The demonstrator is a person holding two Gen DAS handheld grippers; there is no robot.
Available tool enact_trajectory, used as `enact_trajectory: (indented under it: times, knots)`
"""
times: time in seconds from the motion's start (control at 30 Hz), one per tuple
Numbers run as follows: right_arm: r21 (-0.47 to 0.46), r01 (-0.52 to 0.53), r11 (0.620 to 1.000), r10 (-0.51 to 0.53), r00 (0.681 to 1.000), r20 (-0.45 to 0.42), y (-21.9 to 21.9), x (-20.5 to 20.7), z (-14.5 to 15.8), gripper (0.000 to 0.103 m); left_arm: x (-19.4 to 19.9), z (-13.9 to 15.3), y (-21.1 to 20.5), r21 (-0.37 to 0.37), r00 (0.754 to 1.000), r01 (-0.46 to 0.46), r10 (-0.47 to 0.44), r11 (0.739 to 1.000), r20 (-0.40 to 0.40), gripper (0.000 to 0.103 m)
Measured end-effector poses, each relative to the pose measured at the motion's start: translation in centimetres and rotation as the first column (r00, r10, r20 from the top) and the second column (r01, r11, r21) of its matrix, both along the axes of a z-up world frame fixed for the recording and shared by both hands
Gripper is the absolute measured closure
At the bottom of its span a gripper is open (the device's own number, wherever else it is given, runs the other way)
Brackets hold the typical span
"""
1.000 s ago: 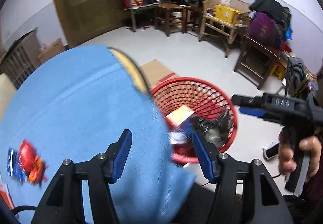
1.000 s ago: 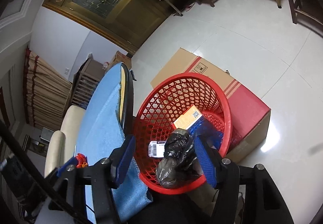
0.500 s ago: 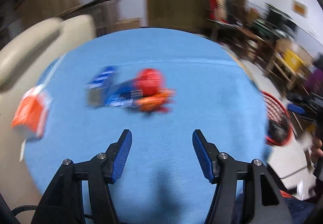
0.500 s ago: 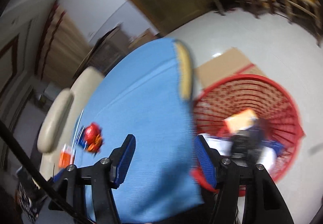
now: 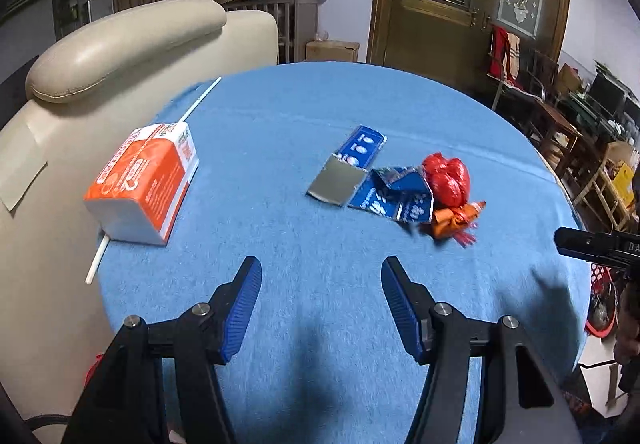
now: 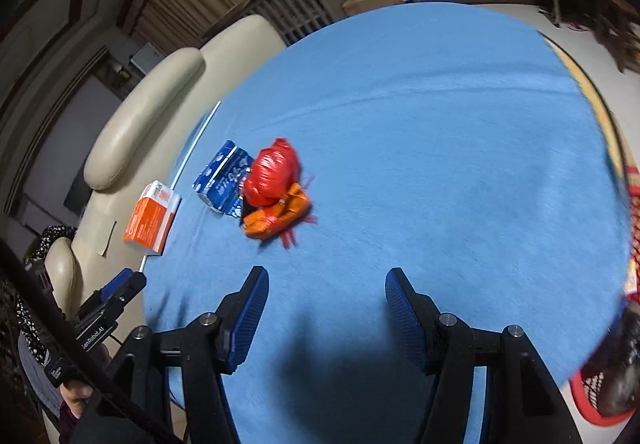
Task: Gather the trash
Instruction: 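Move both open tools back over the remaining items on the table, then grasp the red plastic bag bundle with the right tool while the left tool grasps the blue-and-white box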
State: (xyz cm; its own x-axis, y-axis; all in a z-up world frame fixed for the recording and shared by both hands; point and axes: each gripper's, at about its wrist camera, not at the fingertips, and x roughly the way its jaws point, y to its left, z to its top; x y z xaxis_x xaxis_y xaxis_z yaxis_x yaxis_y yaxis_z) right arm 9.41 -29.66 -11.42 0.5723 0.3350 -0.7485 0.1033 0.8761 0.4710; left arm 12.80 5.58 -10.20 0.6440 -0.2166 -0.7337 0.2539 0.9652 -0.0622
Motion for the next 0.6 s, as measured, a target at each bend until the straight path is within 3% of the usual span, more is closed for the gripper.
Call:
enact_trajectory:
  times: [0.33, 0.47, 0.6]
  knots:
    - [-0.013, -0.064, 0.998, 0.064, 0.998, -0.008, 3.2, 7.4, 0.7, 0.038, 6.8, 0.2, -2.6, -0.046, 0.999, 0.038, -0.038, 0.998, 0.003, 0.039]
    - [0.029, -0.06, 0.998, 0.061, 0.997, -0.039, 3.8, 10.6, -0.4, 0.038, 9.8, -0.6, -3.5, -0.094, 0.997, 0.061, -0.064, 0.994, -0.036, 0.038]
    - [0.07, -0.045, 0.997, 0.051, 0.995, -0.081, 4.2, 13.2, -2.2, 0.042, 11.4, -1.8, -4.1, -0.096, 0.994, 0.08, -0.086, 0.992, -0.068, 0.038]
